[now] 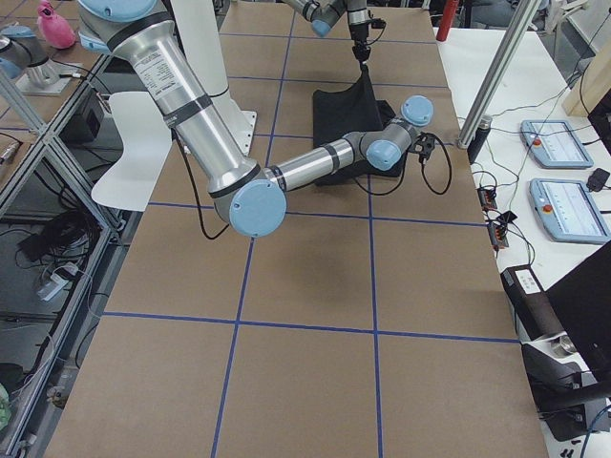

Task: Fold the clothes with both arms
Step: 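Carry both hem corners over the shirt to the collar with both grippers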

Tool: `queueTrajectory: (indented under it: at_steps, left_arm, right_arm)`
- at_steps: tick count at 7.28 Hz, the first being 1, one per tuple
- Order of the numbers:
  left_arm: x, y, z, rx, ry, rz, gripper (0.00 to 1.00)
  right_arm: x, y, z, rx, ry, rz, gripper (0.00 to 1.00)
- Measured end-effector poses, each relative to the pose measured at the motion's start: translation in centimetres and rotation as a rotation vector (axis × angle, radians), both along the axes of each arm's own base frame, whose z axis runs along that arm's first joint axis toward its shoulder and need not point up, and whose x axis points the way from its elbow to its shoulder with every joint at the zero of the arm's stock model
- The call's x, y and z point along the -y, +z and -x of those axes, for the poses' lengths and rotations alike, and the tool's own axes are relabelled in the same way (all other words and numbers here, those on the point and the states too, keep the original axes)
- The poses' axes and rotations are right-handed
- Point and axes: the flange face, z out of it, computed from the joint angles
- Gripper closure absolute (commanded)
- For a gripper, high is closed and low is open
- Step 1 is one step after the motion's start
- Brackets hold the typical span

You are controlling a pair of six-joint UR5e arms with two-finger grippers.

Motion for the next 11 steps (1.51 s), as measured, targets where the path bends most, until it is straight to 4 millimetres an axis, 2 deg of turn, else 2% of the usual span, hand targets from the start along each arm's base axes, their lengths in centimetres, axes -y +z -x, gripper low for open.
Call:
queueTrajectory:
  at_steps: [1,2,4,6,9,11]
  left_arm:
    - [0.6,0.5,-0.2,0.014,-0.005,-0.006,1.0]
    - [1.2,0.2,-0.6,0.018,-0.007,-0.011,1.0]
    - [2.5,-1.2,-1.5,0.014,-0.01,-0.016,1.0]
    - [3.0,-1.9,-1.5,0.009,-0.015,-0.02,1.0]
    - [3.7,-2.2,-0.9,0.008,-0.03,-0.022,1.0]
    - [4.0,-1.6,-0.9,0.016,-0.033,-0.013,1.0]
  right_arm:
    - [0.4,0.3,0.2,-0.009,0.006,0.004,1.0]
    - [0.8,-0.2,0.3,-0.012,0.011,0.002,1.0]
    - [2.0,-1.6,1.0,-0.01,0.013,-0.005,1.0]
    - [3.0,-3.2,1.6,-0.007,0.014,-0.01,1.0]
    - [3.5,-3.6,1.8,-0.013,0.021,-0.013,1.0]
    - [3.7,-3.5,1.9,-0.017,0.024,-0.011,1.0]
